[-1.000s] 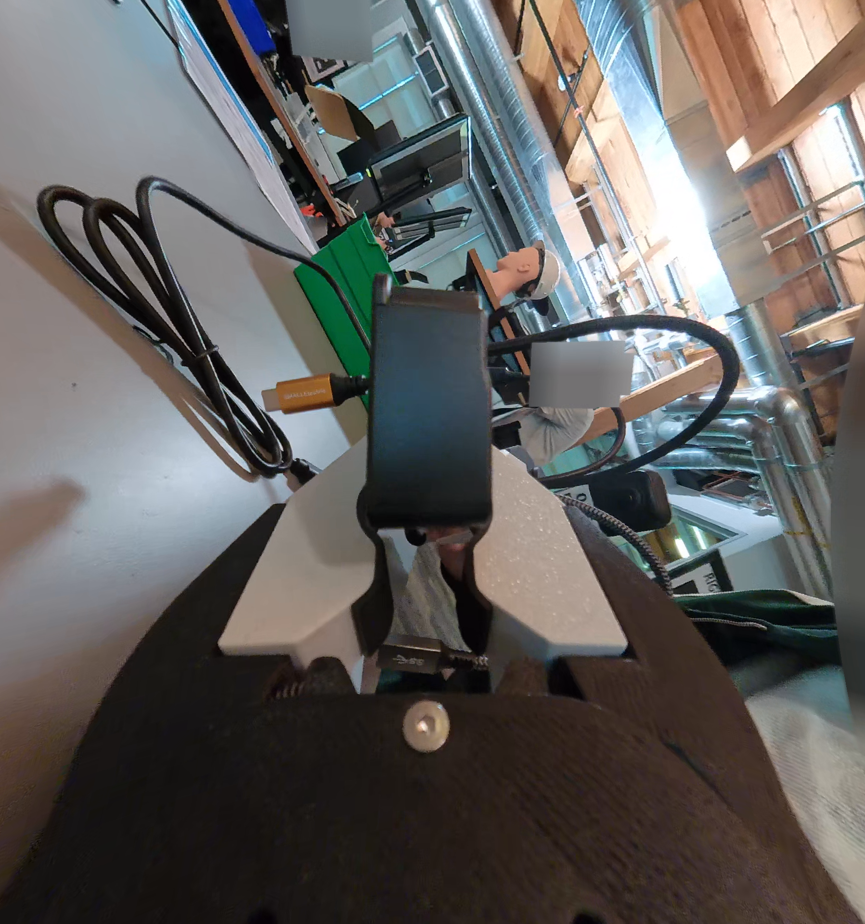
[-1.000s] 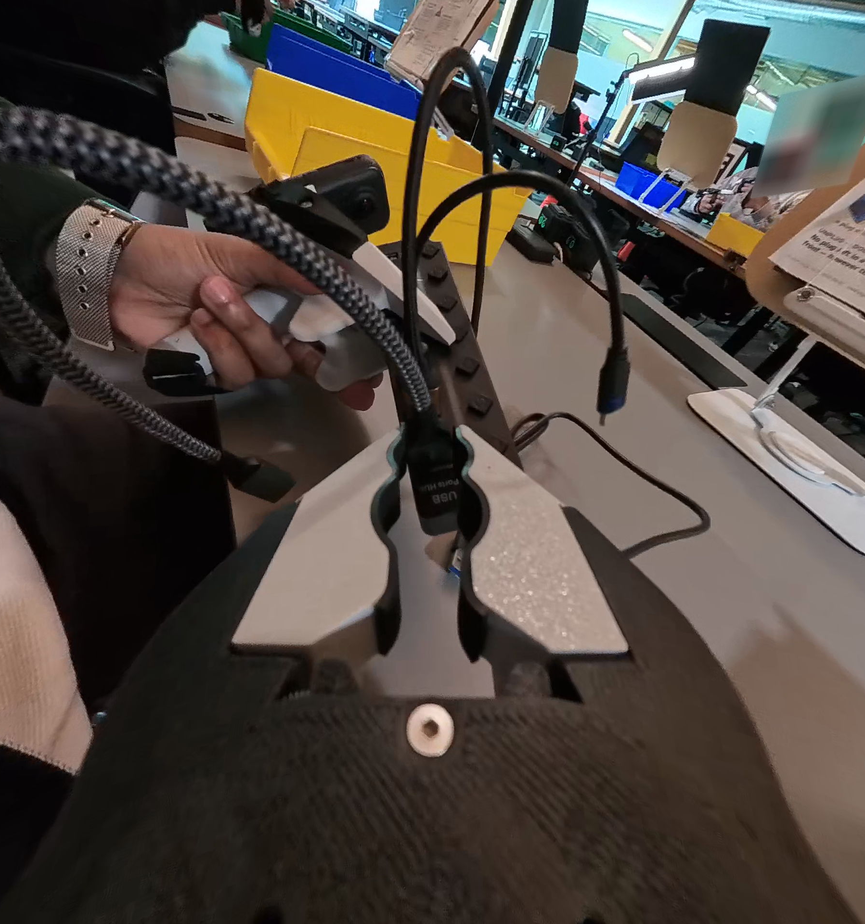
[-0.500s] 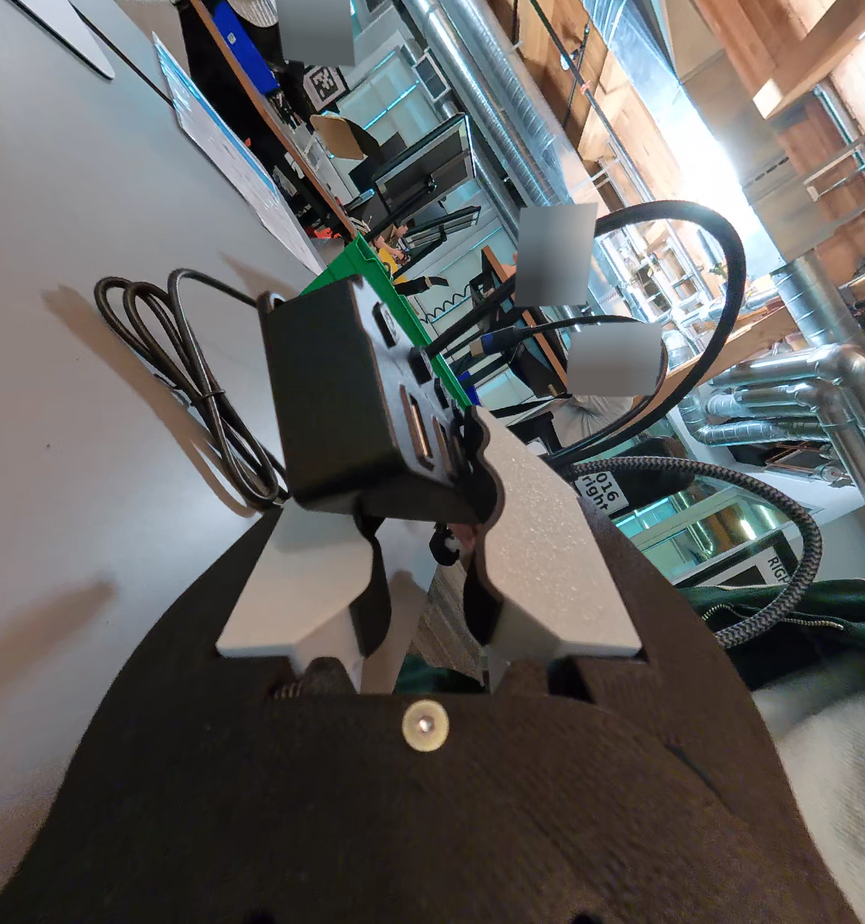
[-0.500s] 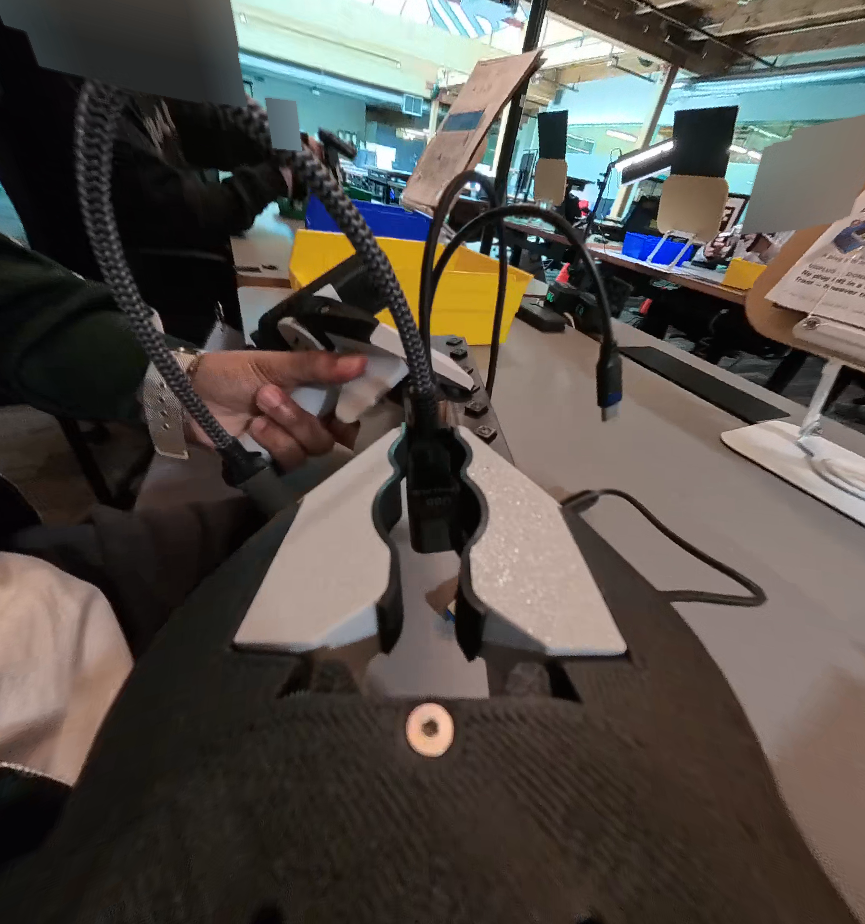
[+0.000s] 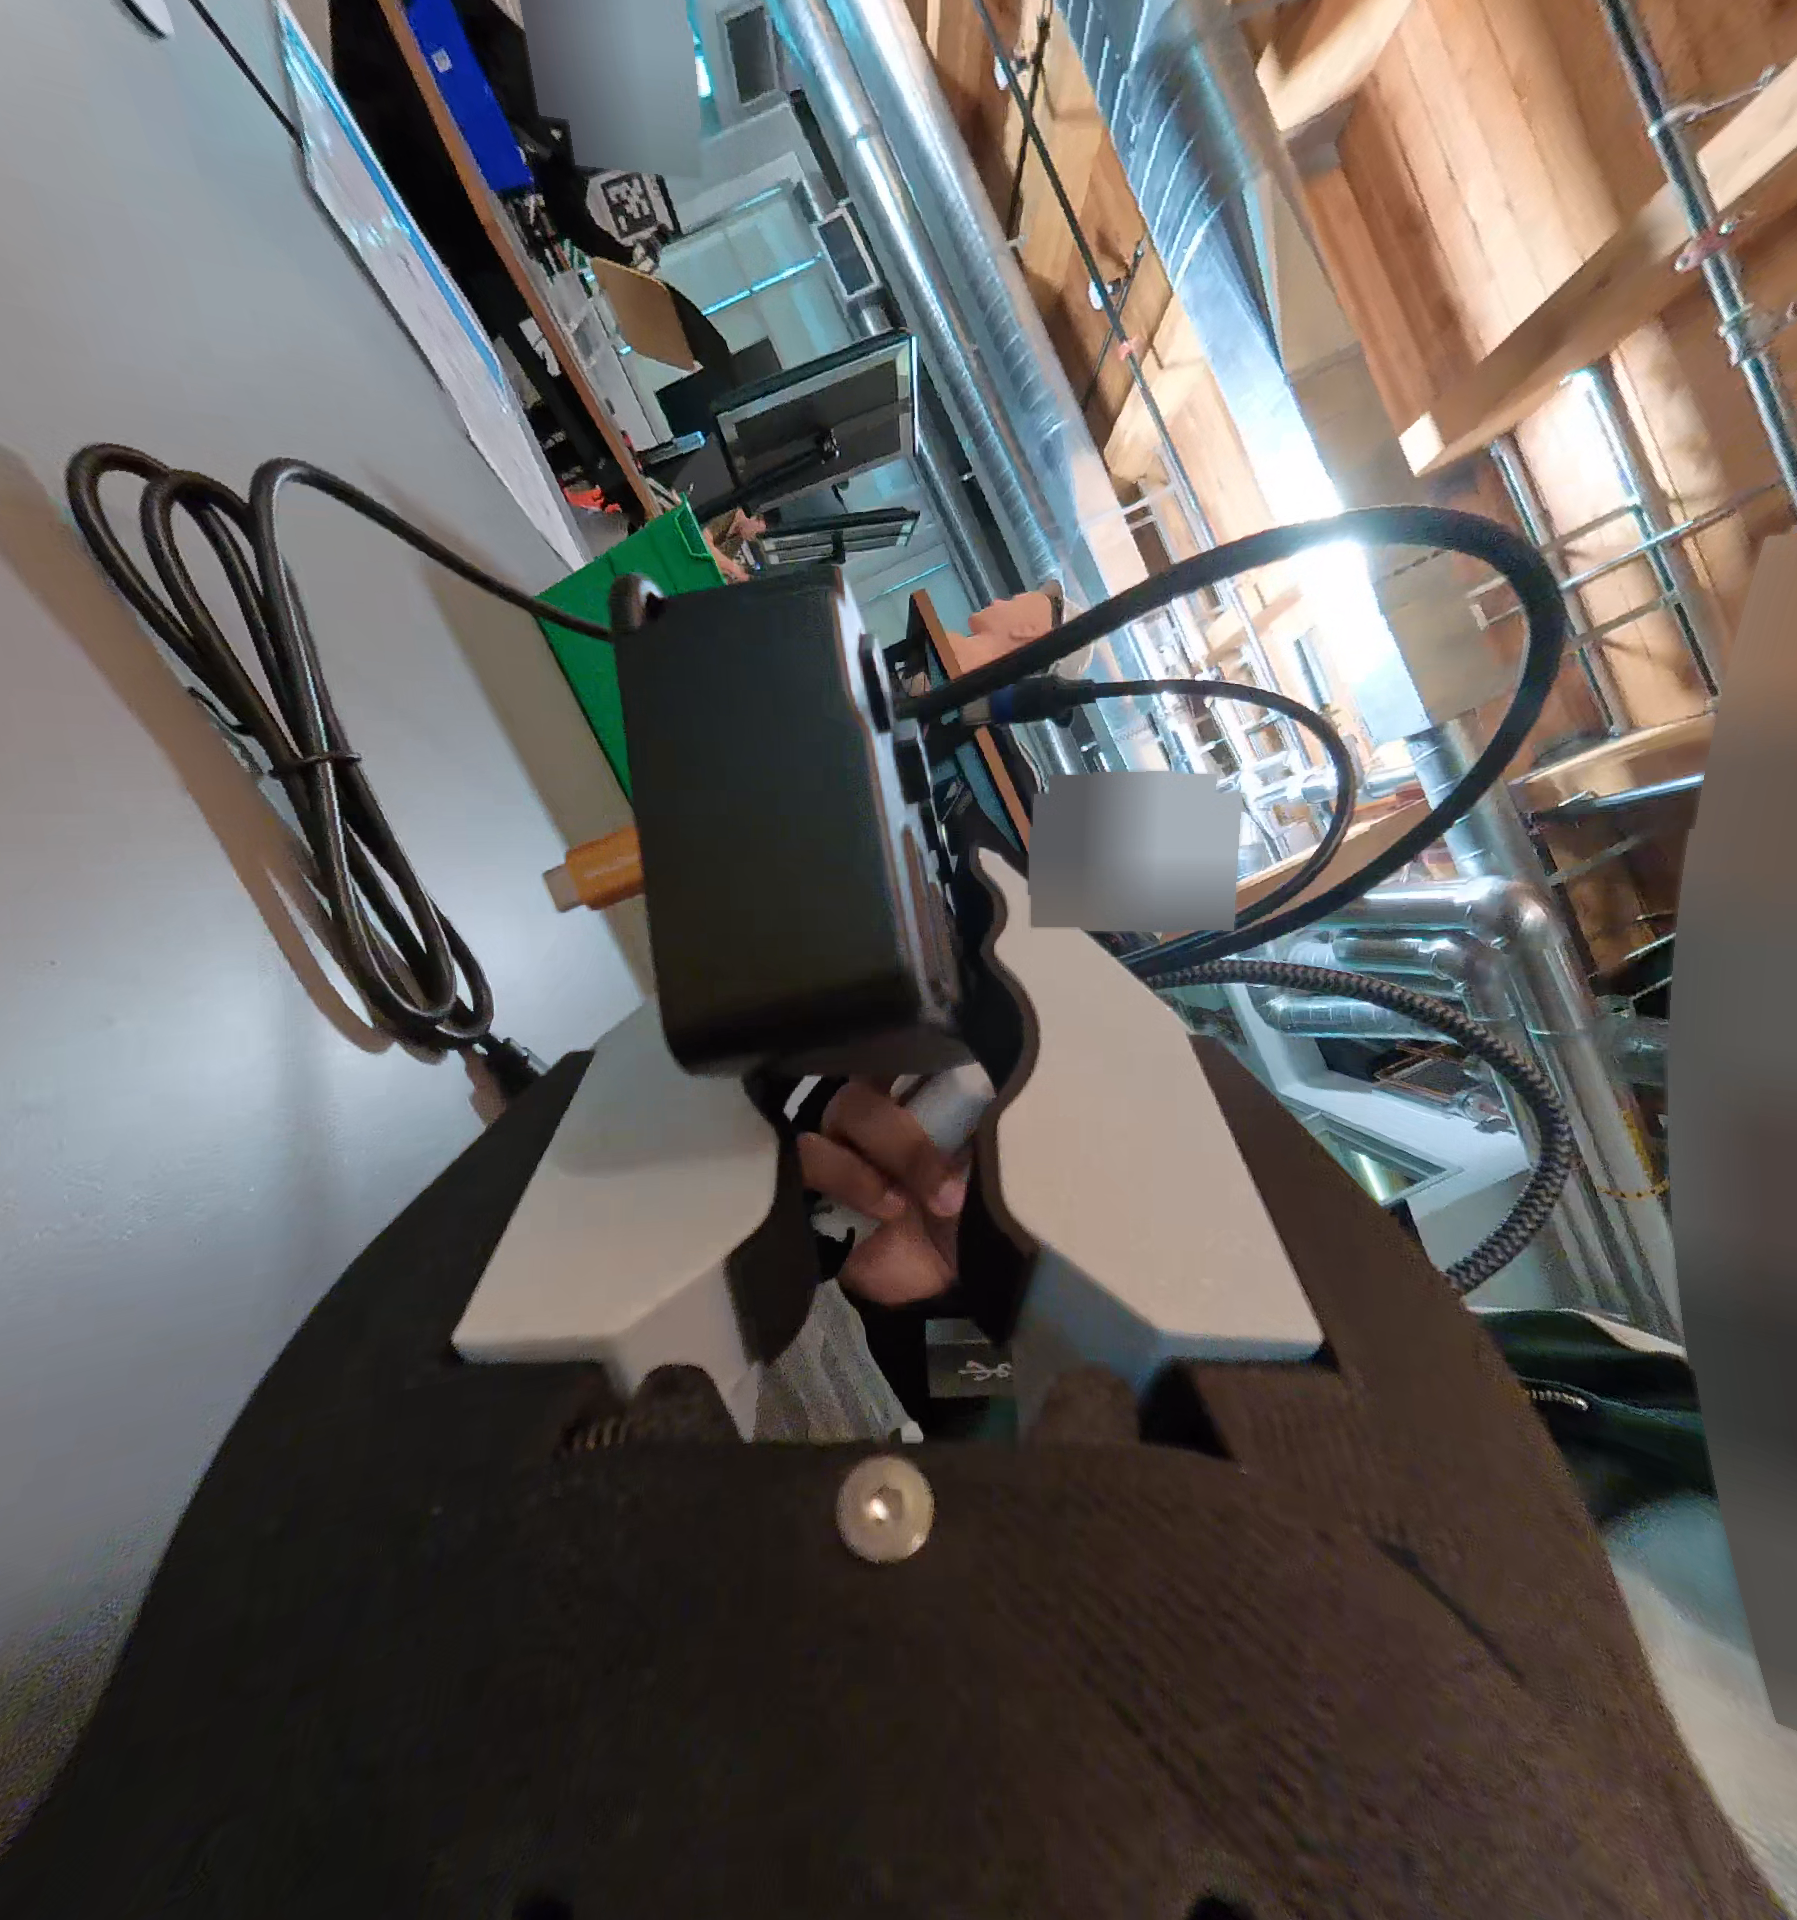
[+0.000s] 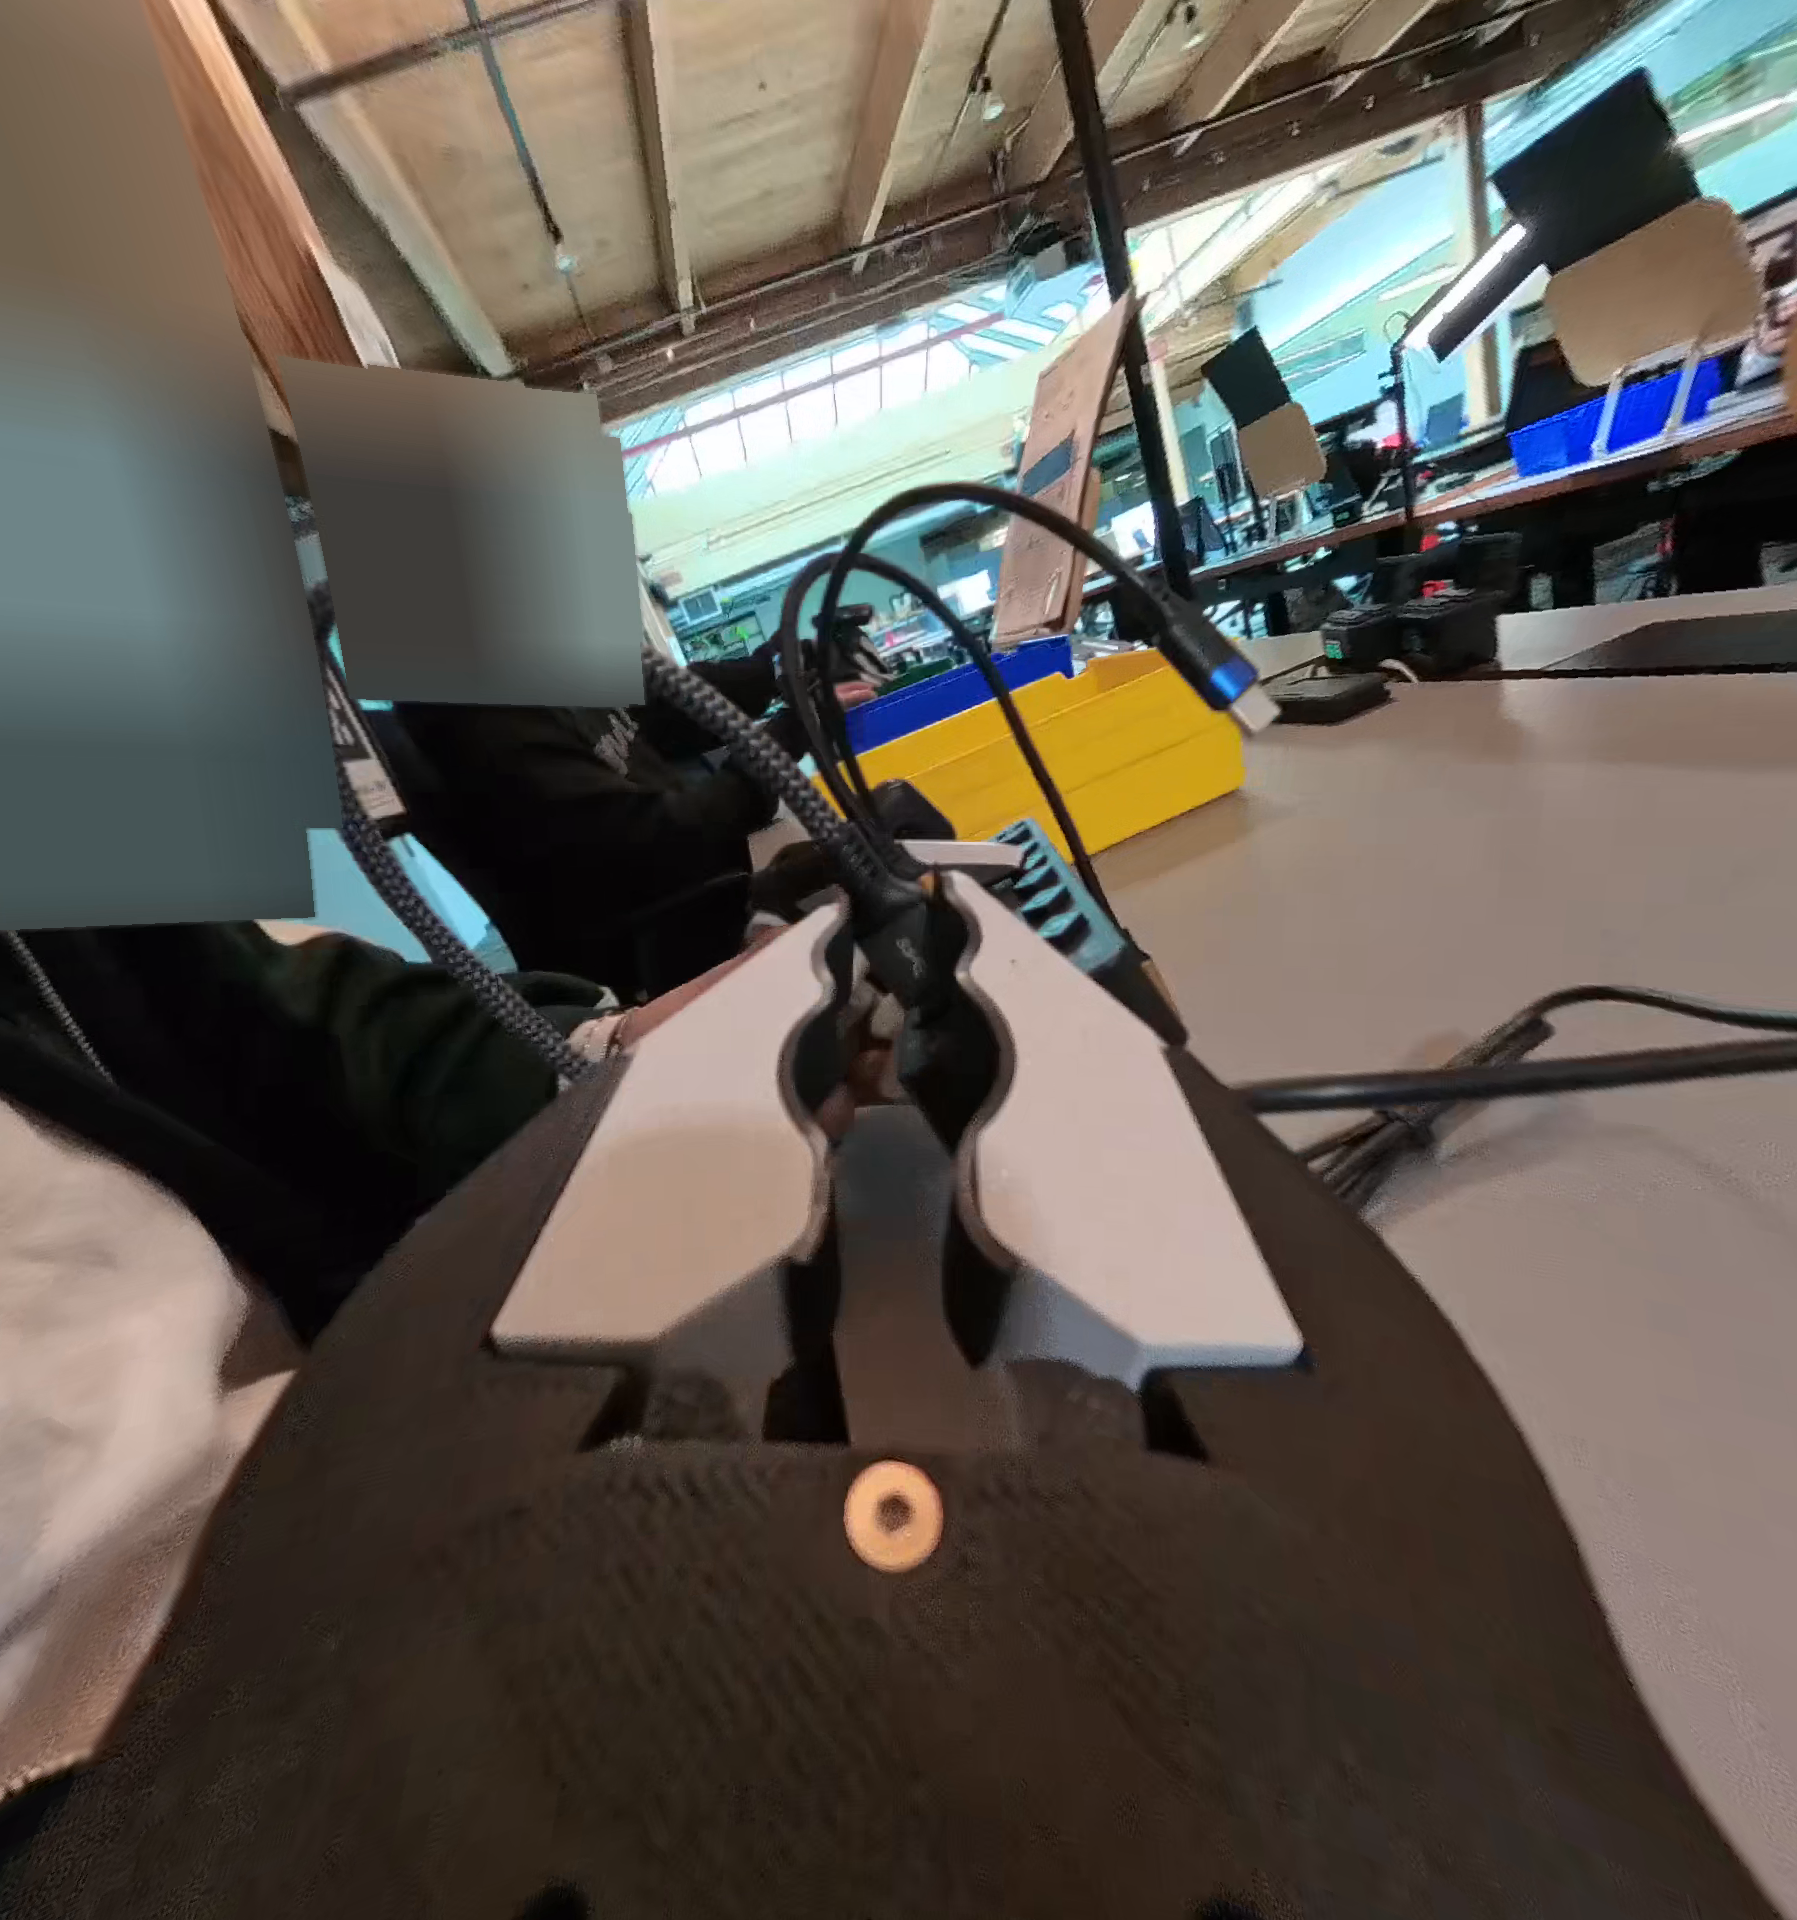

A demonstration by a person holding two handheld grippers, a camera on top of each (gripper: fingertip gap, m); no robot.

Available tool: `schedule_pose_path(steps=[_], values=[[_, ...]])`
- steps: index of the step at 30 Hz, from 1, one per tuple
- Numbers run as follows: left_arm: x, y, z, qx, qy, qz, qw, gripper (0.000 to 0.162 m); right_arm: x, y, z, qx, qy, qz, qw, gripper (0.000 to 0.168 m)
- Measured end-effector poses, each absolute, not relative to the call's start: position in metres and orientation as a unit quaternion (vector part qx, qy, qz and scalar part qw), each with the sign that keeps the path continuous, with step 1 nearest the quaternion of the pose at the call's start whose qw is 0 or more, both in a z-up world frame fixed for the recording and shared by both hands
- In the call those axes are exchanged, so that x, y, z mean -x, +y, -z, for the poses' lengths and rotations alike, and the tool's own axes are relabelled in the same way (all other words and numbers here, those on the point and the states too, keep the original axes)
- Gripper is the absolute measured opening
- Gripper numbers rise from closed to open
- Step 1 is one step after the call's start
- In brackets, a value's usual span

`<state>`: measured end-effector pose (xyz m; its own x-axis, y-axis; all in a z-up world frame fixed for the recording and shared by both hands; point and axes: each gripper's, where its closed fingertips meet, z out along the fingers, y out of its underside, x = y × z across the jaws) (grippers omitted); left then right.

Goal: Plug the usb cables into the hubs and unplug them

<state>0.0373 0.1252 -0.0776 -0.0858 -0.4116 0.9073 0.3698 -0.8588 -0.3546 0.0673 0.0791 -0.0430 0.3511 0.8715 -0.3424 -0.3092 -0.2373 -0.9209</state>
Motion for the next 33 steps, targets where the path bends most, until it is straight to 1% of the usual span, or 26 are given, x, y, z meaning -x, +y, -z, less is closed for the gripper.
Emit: schedule_pose_path(steps=[1, 10, 11, 13, 15, 24, 27, 30, 33], values=[[-0.038, 0.124, 0.077, 0.622, 0.024, 0.735, 0.267, 0.025, -0.068, 0.079, 0.043, 0.592, -0.241, -0.512, 0.573, 0.012], [-0.035, 0.124, 0.079, 0.635, 0.056, 0.713, 0.291, 0.031, -0.067, 0.081, 0.048, 0.61, -0.237, -0.502, 0.565, 0.013], [-0.036, 0.122, 0.079, 0.636, 0.063, 0.711, 0.294, 0.033, -0.069, 0.083, 0.048, 0.61, -0.224, -0.51, 0.564, 0.013], [-0.04, 0.118, 0.081, 0.643, 0.084, 0.7, 0.299, 0.042, -0.074, 0.087, 0.05, 0.613, -0.196, -0.526, 0.555, 0.014], [-0.042, 0.117, 0.085, 0.655, 0.095, 0.685, 0.305, 0.044, -0.078, 0.09, 0.053, 0.616, -0.18, -0.534, 0.55, 0.014], [-0.045, 0.114, 0.09, 0.655, 0.096, 0.692, 0.29, 0.043, -0.087, 0.096, 0.054, 0.618, -0.147, -0.548, 0.544, 0.014], [-0.045, 0.112, 0.093, 0.655, 0.098, 0.7, 0.266, 0.052, -0.097, 0.098, 0.048, 0.608, -0.139, -0.548, 0.558, 0.014], [-0.042, 0.11, 0.094, 0.651, 0.103, 0.715, 0.234, 0.051, -0.113, 0.102, 0.042, 0.603, -0.142, -0.529, 0.58, 0.014], [-0.036, 0.115, 0.097, 0.663, 0.12, 0.701, 0.234, 0.051, -0.126, 0.106, 0.043, 0.611, -0.15, -0.508, 0.589, 0.013]])
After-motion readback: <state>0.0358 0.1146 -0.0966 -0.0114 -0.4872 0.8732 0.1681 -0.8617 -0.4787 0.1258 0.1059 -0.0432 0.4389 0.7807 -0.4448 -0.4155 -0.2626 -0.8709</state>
